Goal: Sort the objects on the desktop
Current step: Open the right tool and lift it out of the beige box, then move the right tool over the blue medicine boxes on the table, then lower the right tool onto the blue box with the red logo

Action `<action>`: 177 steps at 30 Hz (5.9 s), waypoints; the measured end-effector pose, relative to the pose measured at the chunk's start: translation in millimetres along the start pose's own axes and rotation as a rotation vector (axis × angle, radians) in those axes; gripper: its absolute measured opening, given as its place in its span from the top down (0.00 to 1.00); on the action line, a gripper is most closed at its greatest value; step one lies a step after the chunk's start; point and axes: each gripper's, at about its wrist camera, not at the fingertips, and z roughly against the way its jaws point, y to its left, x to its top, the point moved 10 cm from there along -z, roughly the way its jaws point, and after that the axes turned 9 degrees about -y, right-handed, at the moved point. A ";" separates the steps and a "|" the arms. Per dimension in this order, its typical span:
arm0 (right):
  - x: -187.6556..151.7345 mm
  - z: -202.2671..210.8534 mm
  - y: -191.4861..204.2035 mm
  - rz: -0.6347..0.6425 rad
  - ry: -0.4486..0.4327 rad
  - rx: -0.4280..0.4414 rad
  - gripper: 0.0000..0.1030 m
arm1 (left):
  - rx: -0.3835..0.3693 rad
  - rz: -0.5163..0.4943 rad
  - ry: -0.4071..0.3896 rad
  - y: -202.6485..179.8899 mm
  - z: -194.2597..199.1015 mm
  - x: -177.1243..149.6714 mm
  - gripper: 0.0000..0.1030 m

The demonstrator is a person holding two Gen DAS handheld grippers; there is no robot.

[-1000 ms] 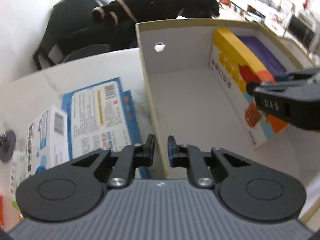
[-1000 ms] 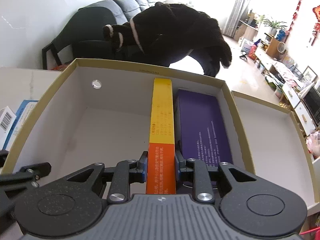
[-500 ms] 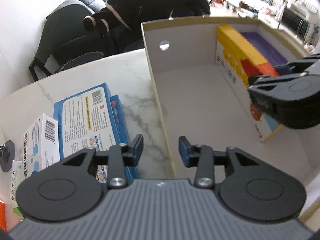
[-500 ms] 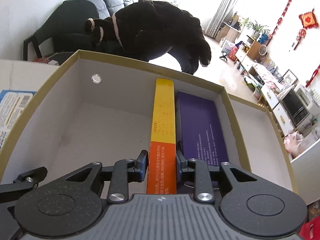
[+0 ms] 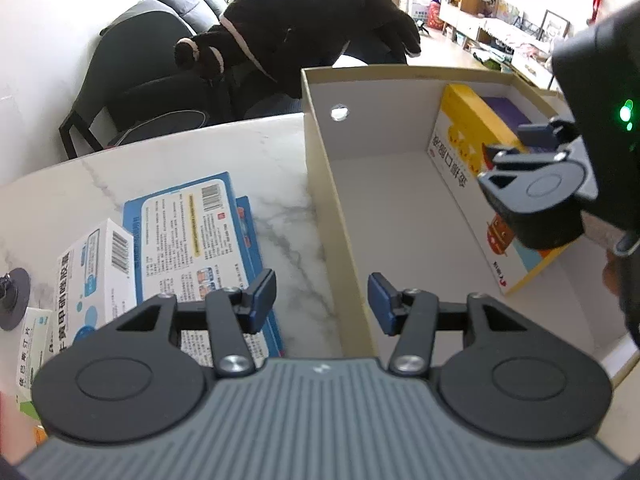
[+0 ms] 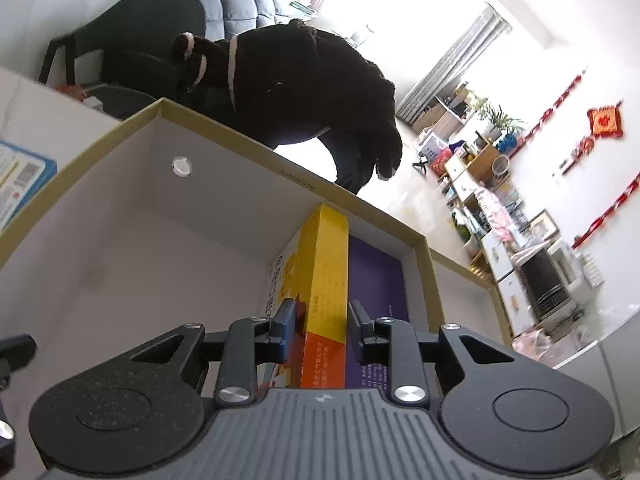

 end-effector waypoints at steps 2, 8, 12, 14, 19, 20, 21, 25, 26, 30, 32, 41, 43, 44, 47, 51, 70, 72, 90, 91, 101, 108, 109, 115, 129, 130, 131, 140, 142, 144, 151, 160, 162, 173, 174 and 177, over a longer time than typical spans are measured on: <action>1.2 0.1 -0.6 -0.027 -0.001 0.013 0.68 | -0.009 0.021 -0.010 3.6 5.1 2.0 0.44; 6.1 16.1 -14.2 -0.131 -0.044 0.074 0.42 | -0.038 0.087 -0.048 17.6 27.7 6.9 0.19; 11.2 35.6 -26.9 -0.245 -0.117 0.145 0.19 | -0.072 0.115 -0.077 30.0 49.2 7.4 0.10; 13.8 46.6 -34.1 -0.296 -0.154 0.173 0.18 | -0.054 0.119 -0.096 40.9 59.0 7.2 0.00; 18.7 74.7 -45.1 -0.401 -0.233 0.260 0.03 | -0.002 0.127 -0.105 69.7 72.5 0.9 0.00; 18.7 79.2 -46.4 -0.422 -0.242 0.279 0.01 | 0.011 0.134 -0.105 76.1 74.1 -1.3 0.00; 18.4 83.9 -47.3 -0.441 -0.250 0.298 0.01 | 0.026 0.141 -0.105 82.2 75.0 -3.6 0.00; 14.1 101.1 -47.3 -0.487 -0.271 0.356 0.00 | 0.081 0.150 -0.101 101.4 73.2 -15.1 0.00; 12.6 104.6 -46.5 -0.493 -0.273 0.366 0.00 | 0.094 0.147 -0.095 105.2 71.4 -19.1 0.00; 6.0 115.5 -40.4 -0.532 -0.266 0.430 0.00 | 0.158 0.124 -0.055 118.0 57.1 -36.8 0.00; 2.9 120.1 -38.5 -0.554 -0.265 0.450 0.00 | 0.202 0.110 -0.042 127.4 51.0 -45.0 0.00; -3.2 124.4 -29.3 -0.554 -0.252 0.497 0.00 | 0.291 0.199 -0.033 157.6 33.3 -61.6 0.00; -5.1 124.3 -28.9 -0.555 -0.250 0.495 0.00 | 0.321 0.201 -0.036 164.3 33.6 -62.7 0.00; -5.3 124.1 -28.4 -0.555 -0.251 0.495 0.00 | 0.341 0.198 -0.037 168.1 33.8 -63.0 0.00; -6.2 122.2 -25.7 -0.557 -0.251 0.499 0.00 | 0.391 0.197 -0.037 178.3 33.1 -63.6 0.00; -6.5 120.7 -22.4 -0.558 -0.250 0.506 0.00 | 0.413 0.209 -0.032 182.2 33.3 -64.9 0.00; -7.7 122.9 -28.9 -0.576 -0.262 0.503 0.00 | 0.219 0.156 -0.011 95.1 7.7 -26.6 0.00; -8.3 122.5 -29.5 -0.576 -0.263 0.504 0.00 | 0.234 0.142 0.001 92.1 0.4 -25.4 0.00; -6.8 117.6 -26.3 -0.593 -0.260 0.523 0.00 | 0.251 0.133 0.098 77.0 -24.4 -20.1 0.00; -5.8 118.7 -25.1 -0.593 -0.260 0.528 0.00 | 0.246 0.134 0.098 77.3 -24.5 -20.7 0.00; 11.3 131.6 -8.0 -0.569 -0.282 0.571 0.00 | 0.228 0.215 0.056 102.6 -14.4 -34.3 0.00; 28.3 141.6 10.4 -0.569 -0.289 0.629 0.00 | 0.183 0.233 0.023 111.5 -3.9 -41.2 0.00; 32.3 142.9 14.1 -0.573 -0.288 0.645 0.00 | 0.172 0.240 0.020 112.2 -1.9 -42.1 0.00; 60.6 145.1 45.8 -0.632 -0.224 0.821 0.00 | 0.072 0.283 -0.007 111.9 11.2 -49.7 0.00; 94.1 119.1 140.3 -0.545 -0.018 0.858 0.14 | -0.008 0.304 -0.097 113.2 17.7 -64.3 0.00; 95.1 118.7 144.4 -0.514 -0.028 0.837 0.14 | -0.009 0.305 -0.102 113.2 18.4 -64.8 0.00; 95.5 119.2 149.1 -0.487 -0.036 0.833 0.14 | -0.010 0.304 -0.105 113.1 19.0 -65.2 0.00; 77.6 100.4 187.9 -0.454 0.109 0.860 0.14 | 0.012 0.257 -0.113 115.0 17.3 -67.4 0.02; 72.3 97.4 191.1 -0.458 0.147 0.863 0.14 | 0.011 0.255 -0.118 116.4 18.1 -67.7 0.03; 67.7 93.6 192.3 -0.487 0.188 0.877 0.13 | 0.014 0.249 -0.124 117.4 18.3 -68.1 0.03; 59.3 87.4 200.6 -0.526 0.297 0.913 0.09 | 0.010 0.214 -0.127 120.5 15.9 -69.0 0.03; 59.8 91.8 192.8 -0.618 0.330 0.984 0.08 | -0.037 0.237 -0.166 117.2 23.6 -70.8 0.00; 58.9 94.0 188.1 -0.654 0.338 1.009 0.08 | -0.051 0.255 -0.178 119.6 27.2 -71.6 0.00; 73.0 117.2 167.8 -0.893 0.382 1.291 0.26 | -0.247 0.194 -0.168 90.7 30.4 -73.3 0.00; 74.5 119.5 168.8 -0.890 0.384 1.304 0.25 | -0.196 0.127 -0.169 85.7 30.1 -71.7 0.00; 77.5 118.4 166.0 -0.782 0.280 1.164 0.22 | -0.098 -0.027 -0.133 77.2 24.2 -72.2 0.00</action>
